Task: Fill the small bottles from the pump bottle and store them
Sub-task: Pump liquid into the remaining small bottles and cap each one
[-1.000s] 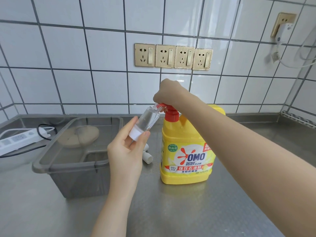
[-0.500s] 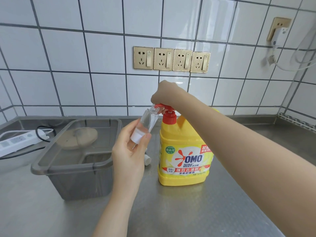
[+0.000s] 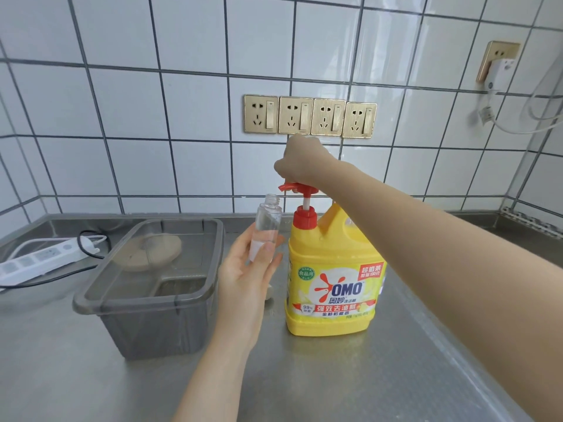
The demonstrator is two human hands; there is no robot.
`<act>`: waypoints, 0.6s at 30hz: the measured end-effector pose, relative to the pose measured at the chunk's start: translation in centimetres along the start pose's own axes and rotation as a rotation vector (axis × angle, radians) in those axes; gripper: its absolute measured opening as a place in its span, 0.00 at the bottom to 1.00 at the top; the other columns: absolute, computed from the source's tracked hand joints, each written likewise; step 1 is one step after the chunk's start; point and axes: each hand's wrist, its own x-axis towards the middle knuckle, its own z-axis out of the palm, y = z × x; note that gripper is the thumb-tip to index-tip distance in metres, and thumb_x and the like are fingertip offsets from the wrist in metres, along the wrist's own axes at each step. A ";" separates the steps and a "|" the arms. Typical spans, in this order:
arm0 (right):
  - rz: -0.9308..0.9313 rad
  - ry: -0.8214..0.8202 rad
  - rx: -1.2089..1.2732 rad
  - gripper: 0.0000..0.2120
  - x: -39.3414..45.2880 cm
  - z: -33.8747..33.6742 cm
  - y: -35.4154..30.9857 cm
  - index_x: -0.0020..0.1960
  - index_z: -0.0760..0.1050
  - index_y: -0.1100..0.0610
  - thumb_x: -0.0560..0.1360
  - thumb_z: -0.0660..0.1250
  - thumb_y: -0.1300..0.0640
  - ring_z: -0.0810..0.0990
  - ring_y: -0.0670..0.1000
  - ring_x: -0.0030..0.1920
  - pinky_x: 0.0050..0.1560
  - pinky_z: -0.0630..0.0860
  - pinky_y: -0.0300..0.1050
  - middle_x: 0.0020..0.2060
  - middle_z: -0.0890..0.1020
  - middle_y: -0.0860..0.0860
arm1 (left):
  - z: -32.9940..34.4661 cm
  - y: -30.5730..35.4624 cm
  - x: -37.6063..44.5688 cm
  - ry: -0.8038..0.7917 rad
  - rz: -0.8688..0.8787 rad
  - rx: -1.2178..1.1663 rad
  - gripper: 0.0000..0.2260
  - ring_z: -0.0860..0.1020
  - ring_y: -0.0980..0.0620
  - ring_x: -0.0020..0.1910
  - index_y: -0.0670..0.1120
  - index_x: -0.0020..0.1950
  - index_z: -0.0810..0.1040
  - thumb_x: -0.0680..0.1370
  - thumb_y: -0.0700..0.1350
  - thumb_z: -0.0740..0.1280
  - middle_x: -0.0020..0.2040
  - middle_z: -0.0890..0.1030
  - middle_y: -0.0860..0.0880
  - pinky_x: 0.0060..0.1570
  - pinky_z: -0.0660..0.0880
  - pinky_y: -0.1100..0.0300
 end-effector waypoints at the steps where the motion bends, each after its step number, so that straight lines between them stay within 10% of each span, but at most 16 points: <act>1: -0.012 0.009 -0.014 0.10 0.0 -0.1 -0.1 0.32 0.63 0.59 0.71 0.59 0.63 0.68 0.53 0.29 0.28 0.63 0.39 0.30 0.71 0.54 | 0.0 0.0 0.1 0.006 0.002 0.018 0.16 0.80 0.53 0.62 0.51 0.66 0.76 0.78 0.43 0.68 0.59 0.83 0.55 0.63 0.75 0.51; 6: -0.041 0.020 0.048 0.06 -0.4 -1.2 -0.5 0.35 0.71 0.60 0.69 0.57 0.65 0.84 0.57 0.38 0.44 0.82 0.49 0.34 0.83 0.56 | -0.3 0.6 -0.2 0.040 0.011 0.090 0.17 0.80 0.57 0.60 0.55 0.61 0.78 0.73 0.51 0.74 0.57 0.83 0.55 0.58 0.74 0.58; 13: -0.138 0.079 0.181 0.12 -4.6 -3.4 -1.6 0.54 0.77 0.59 0.74 0.59 0.61 0.80 0.56 0.50 0.38 0.72 0.42 0.47 0.83 0.56 | -2.0 1.9 -2.8 0.020 -0.026 0.198 0.15 0.81 0.56 0.57 0.46 0.61 0.75 0.76 0.38 0.70 0.54 0.85 0.52 0.60 0.75 0.52; 18: -0.162 0.123 0.334 0.13 -9.3 -3.9 -2.5 0.56 0.76 0.59 0.74 0.58 0.61 0.81 0.52 0.36 0.29 0.72 0.39 0.48 0.82 0.56 | -4.5 2.3 -6.2 -0.047 -0.055 0.278 0.15 0.82 0.59 0.55 0.45 0.61 0.75 0.76 0.36 0.70 0.54 0.85 0.53 0.51 0.76 0.65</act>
